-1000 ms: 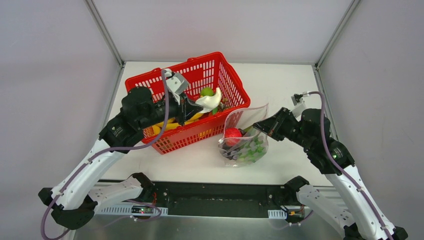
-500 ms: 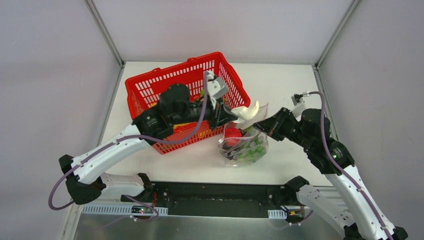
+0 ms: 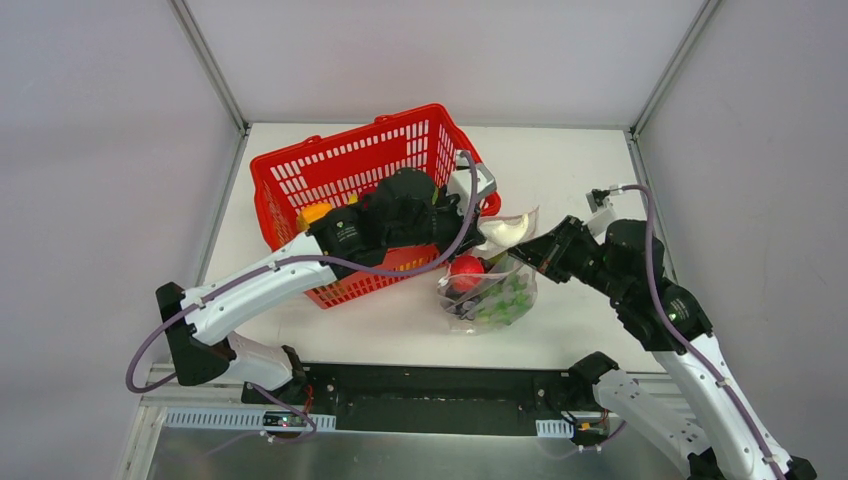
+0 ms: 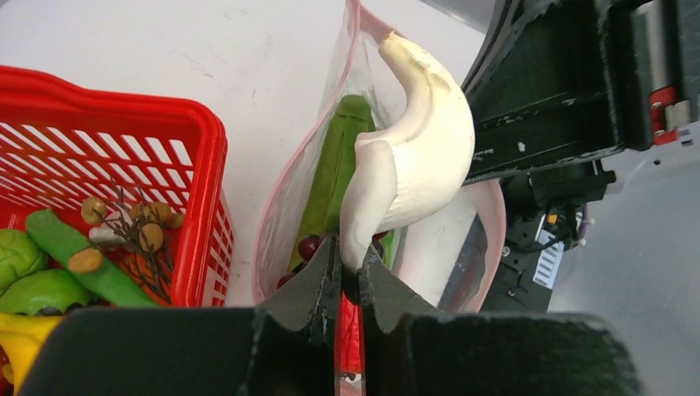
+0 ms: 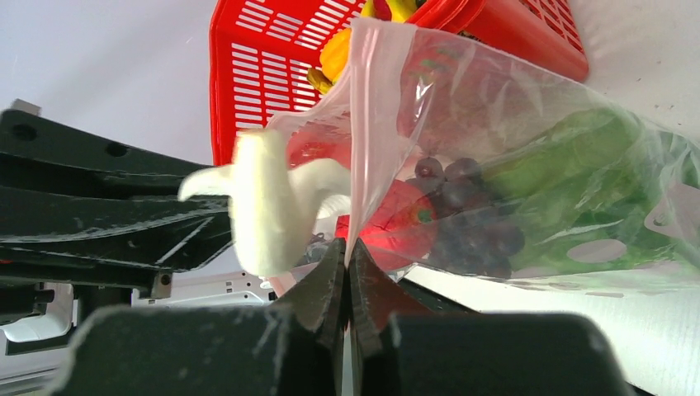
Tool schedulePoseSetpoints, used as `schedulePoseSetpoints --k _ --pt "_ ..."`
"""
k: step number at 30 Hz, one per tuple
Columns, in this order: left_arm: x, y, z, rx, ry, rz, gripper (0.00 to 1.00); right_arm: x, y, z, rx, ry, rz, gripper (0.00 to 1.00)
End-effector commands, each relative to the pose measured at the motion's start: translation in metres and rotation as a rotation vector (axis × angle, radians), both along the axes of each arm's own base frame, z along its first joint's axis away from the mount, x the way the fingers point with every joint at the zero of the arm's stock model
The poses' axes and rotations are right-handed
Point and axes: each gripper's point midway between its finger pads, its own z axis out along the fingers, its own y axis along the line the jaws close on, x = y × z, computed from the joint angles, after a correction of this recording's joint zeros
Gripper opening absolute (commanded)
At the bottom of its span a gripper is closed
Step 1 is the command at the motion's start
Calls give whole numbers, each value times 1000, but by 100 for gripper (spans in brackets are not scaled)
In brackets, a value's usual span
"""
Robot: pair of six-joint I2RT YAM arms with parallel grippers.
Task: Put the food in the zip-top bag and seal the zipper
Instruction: Place the fake vegetable in the zipper food storage bag.
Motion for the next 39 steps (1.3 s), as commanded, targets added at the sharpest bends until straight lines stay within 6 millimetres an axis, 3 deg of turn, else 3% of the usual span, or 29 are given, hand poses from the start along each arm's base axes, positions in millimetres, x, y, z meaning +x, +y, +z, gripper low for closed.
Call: schedulePoseSetpoints --k 1,6,10,14,19,24,28,32,36,39 --pt "5 2 2 31 -28 30 7 0 -1 34 59 -99 -6 2" --pt "0 1 -1 58 -27 -9 12 1 -4 37 65 -112 -20 2" --pt "-9 -4 -4 90 5 -62 32 1 -3 38 71 -114 -23 3" --pt "-19 -10 -1 71 16 -111 44 2 -3 38 71 -113 -22 3" --pt "-19 -3 8 66 -1 -101 48 2 -6 38 69 -122 -39 3" --pt "-20 17 31 11 -68 -54 53 3 -8 36 62 -127 -45 3" --pt "-7 53 36 -16 -139 99 66 2 -8 34 60 -127 -42 3" --pt "23 113 21 82 -208 385 79 2 -8 31 57 -124 -44 3" --pt "50 177 -1 39 -73 715 98 3 -6 29 61 -113 -42 3" --pt "63 224 -26 35 46 900 99 3 -5 28 65 -107 -37 3"
